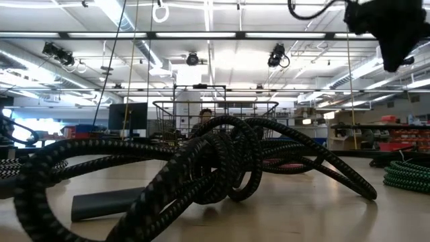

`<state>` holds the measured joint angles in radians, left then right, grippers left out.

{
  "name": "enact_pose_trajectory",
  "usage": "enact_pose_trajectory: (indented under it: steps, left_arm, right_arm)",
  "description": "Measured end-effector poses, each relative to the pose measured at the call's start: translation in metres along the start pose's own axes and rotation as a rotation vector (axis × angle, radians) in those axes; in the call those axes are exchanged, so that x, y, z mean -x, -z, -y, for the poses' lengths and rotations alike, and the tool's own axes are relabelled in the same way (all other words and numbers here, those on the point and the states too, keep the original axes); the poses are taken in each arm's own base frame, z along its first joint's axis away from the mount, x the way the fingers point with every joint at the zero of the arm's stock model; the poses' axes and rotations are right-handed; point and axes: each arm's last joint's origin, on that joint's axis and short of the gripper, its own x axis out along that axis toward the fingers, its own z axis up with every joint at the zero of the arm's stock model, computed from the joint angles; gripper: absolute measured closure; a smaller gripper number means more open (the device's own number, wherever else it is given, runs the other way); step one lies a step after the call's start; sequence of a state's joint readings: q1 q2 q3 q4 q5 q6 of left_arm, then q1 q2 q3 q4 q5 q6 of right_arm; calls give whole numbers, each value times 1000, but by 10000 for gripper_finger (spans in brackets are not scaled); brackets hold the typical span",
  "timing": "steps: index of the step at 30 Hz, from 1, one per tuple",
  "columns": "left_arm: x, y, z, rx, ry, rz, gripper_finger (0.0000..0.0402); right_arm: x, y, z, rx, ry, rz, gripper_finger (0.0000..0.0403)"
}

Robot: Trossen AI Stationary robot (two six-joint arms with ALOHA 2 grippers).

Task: Pick and place USB-C Cables
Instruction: Put the black charger cable into the wire basket

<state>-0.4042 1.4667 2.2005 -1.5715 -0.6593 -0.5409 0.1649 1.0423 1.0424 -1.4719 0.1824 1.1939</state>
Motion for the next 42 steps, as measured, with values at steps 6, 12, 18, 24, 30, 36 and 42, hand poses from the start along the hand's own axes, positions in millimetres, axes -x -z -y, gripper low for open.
enact_pose_trajectory:
  steps: [6,12,18,24,30,36,42]
  left_arm:
    - [4,0,-7,-67,-3,12,221]
    - [1,-2,-9,-66,-19,7,221]
    - [1,-2,-9,-61,-20,7,221]
    - [1,-2,-9,-54,-20,7,221]
    - [1,-2,-9,-54,-20,7,221]
    - [1,-2,-9,-54,-20,7,221]
    - [1,-2,-9,-54,-20,6,221]
  right_arm:
    - [-45,9,-14,13,-124,-69,296]
    - [-86,18,-19,42,-69,-170,239]
    - [-110,23,-14,88,30,-206,206]
    - [-125,25,-14,101,48,-183,202]
    - [-130,21,-20,86,-29,-149,203]
    - [-114,13,-29,103,-99,-124,203]
    - [-108,4,-32,120,-127,-98,203]
